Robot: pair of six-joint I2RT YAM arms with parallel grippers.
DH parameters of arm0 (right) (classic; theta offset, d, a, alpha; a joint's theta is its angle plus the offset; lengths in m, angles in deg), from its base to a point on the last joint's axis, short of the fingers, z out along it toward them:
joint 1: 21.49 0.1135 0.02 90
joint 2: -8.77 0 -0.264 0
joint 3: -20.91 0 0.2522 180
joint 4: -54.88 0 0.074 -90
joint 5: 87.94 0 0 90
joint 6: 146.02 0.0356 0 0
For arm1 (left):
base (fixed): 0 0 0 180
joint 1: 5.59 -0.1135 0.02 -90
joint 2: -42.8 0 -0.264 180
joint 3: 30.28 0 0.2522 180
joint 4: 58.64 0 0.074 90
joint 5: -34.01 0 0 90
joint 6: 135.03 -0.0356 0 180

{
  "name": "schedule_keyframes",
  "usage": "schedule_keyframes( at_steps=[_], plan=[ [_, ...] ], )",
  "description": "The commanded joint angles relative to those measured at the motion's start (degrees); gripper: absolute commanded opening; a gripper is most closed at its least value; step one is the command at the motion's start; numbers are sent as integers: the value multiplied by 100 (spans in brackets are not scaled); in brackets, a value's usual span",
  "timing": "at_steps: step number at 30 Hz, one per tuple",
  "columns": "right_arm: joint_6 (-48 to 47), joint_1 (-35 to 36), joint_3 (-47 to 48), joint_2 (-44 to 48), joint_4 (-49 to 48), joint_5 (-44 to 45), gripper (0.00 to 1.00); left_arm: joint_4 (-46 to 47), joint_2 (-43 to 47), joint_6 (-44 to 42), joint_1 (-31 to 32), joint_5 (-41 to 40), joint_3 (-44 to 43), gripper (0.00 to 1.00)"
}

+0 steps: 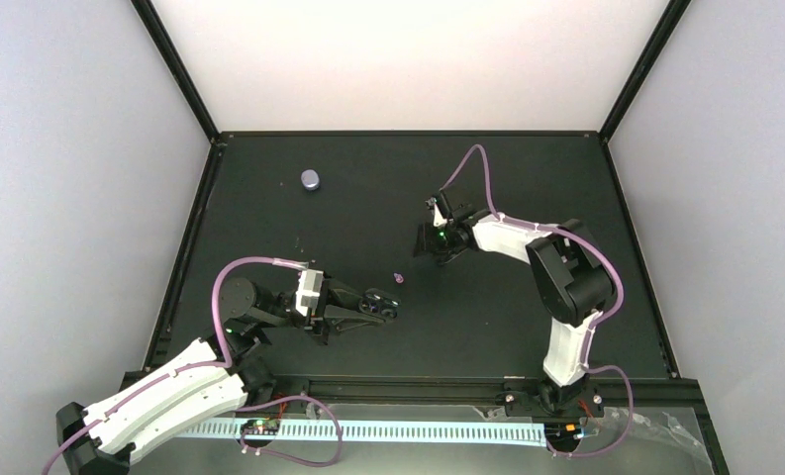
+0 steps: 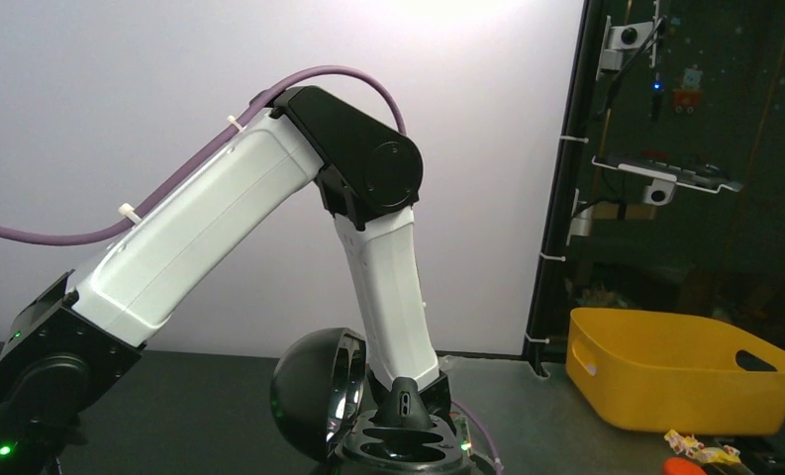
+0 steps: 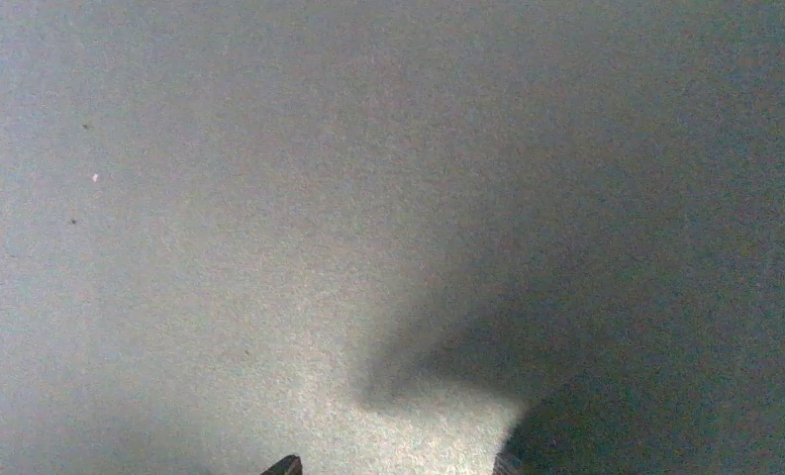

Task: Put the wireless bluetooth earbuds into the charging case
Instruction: Pick up the earbud from the center of the board.

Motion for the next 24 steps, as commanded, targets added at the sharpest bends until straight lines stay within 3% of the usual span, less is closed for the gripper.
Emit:
schedule_keyframes(
  at_steps=[1,7,17,24],
  plan=[
    [-156,59,-44,325,254,369,50,-23,20,-91,35,-5,-236,2],
    [-226,59,-195,1016,376,651,51,-6,10,-87,37,0,-245,2],
    [-231,77,-134,618,387,77,50,-35,26,-110,36,7,-254,1],
    [-216,75,-134,433,421,251,47,-42,24,-118,38,-9,-252,2]
  ],
)
